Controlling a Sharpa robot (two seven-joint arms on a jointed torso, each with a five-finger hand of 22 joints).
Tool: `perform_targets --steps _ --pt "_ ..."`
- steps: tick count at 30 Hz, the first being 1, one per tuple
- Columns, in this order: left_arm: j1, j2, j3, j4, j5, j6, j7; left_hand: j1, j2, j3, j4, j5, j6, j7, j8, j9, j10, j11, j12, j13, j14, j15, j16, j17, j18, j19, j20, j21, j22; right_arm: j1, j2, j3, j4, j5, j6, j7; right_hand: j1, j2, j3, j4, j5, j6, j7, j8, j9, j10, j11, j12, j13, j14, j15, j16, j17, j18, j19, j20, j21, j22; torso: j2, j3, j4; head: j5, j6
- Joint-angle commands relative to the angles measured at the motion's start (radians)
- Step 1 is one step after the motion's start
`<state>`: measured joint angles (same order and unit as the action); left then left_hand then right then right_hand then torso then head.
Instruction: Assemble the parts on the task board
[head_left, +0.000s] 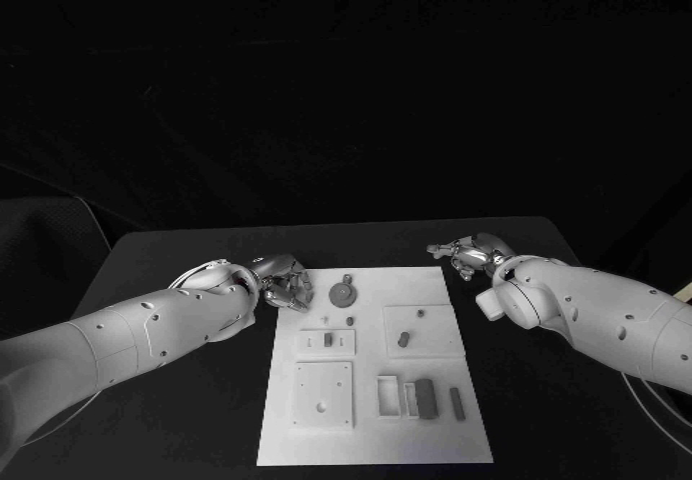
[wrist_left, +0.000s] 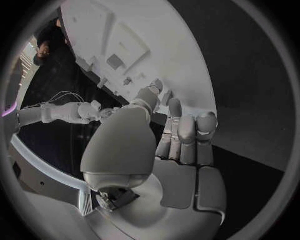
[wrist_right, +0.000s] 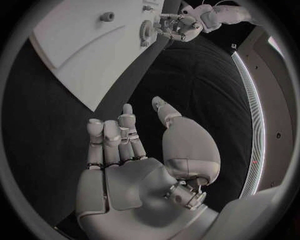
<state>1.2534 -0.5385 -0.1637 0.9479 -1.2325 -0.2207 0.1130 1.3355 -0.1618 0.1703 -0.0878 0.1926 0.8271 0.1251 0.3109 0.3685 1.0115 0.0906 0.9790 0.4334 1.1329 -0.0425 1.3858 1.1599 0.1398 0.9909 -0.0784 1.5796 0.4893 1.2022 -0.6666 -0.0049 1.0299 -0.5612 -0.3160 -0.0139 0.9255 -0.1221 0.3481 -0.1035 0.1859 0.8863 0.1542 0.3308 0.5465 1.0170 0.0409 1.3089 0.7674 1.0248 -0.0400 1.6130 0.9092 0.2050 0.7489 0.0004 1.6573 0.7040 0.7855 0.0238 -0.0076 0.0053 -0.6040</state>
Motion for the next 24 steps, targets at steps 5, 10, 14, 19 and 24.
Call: perform_targets --steps 5,10,14,19,24 --pt "0.001 0.012 0.001 -0.014 0.005 -0.031 0.003 0.002 0.012 0.009 0.001 0.002 -0.003 0.009 0.003 0.000 0.012 0.001 0.009 0.003 0.005 -0.002 0.009 0.002 0.033 0.011 0.001 0.007 0.002 0.000 0.002 0.000 0.001 -0.006 0.019 0.002 -0.002 0.009 -0.003 -0.001 0.001 -0.001 0.005 0.002 0.000 0.002 -0.001 -0.003 -0.002 0.001 -0.009 -0.007 -0.001 0.023 0.008 -0.002 0.138 0.001 -0.001 0.0003 0.0004 -0.001 0.001" --pt "0.000 0.024 0.001 -0.019 0.005 -0.012 0.015 0.015 0.021 0.024 0.001 0.002 0.001 -0.004 0.007 0.002 0.013 0.000 0.013 0.004 0.009 -0.005 0.015 0.003 0.035 0.015 -0.001 0.011 0.003 -0.001 0.004 0.000 0.000 -0.006 0.021 0.001 -0.002 0.009 -0.003 -0.001 0.001 -0.001 0.005 0.002 0.000 0.002 -0.001 -0.004 -0.002 0.001 -0.009 -0.007 -0.001 0.023 0.008 -0.003 0.138 0.001 0.000 -0.0006 0.0008 -0.002 0.001" --pt "-0.001 0.032 0.000 -0.022 -0.002 0.000 0.009 0.037 0.032 0.051 -0.002 -0.002 0.021 -0.024 0.020 0.009 0.010 0.001 0.016 0.006 0.009 -0.007 0.020 0.005 0.036 0.016 -0.002 0.015 0.003 -0.001 0.005 0.000 0.000 -0.006 0.022 0.001 -0.002 0.009 -0.003 -0.001 0.001 -0.001 0.005 0.002 0.000 0.003 -0.001 -0.004 -0.002 0.001 -0.009 -0.007 -0.001 0.024 0.008 -0.003 0.138 0.001 0.000 -0.0006 0.0002 -0.002 0.002" --pt "-0.002 0.033 0.000 -0.028 -0.011 0.005 0.002 0.071 0.040 0.101 -0.007 0.000 0.030 -0.016 0.025 0.013 0.003 0.002 0.016 0.007 0.007 -0.009 0.025 0.006 0.036 0.015 -0.002 0.018 0.003 -0.001 0.005 0.000 0.000 -0.006 0.023 0.001 -0.002 0.010 -0.003 -0.001 0.001 -0.001 0.005 0.002 0.000 0.003 -0.001 -0.004 -0.002 0.001 -0.009 -0.007 -0.001 0.024 0.009 -0.003 0.138 0.001 0.000 -0.0003 -0.0001 -0.002 0.001" --pt "-0.002 0.033 0.000 -0.030 -0.016 0.012 -0.002 0.094 0.043 0.154 -0.008 0.004 0.044 -0.013 0.030 0.017 -0.002 0.003 0.017 0.007 0.005 -0.009 0.029 0.006 0.034 0.012 -0.002 0.020 0.003 -0.001 0.005 0.000 0.000 -0.006 0.024 0.000 -0.002 0.010 -0.003 -0.001 0.001 -0.001 0.005 0.001 0.000 0.003 -0.001 -0.004 -0.002 0.001 -0.009 -0.007 -0.001 0.024 0.009 -0.003 0.138 0.001 -0.001 -0.0004 0.0012 -0.004 0.000"
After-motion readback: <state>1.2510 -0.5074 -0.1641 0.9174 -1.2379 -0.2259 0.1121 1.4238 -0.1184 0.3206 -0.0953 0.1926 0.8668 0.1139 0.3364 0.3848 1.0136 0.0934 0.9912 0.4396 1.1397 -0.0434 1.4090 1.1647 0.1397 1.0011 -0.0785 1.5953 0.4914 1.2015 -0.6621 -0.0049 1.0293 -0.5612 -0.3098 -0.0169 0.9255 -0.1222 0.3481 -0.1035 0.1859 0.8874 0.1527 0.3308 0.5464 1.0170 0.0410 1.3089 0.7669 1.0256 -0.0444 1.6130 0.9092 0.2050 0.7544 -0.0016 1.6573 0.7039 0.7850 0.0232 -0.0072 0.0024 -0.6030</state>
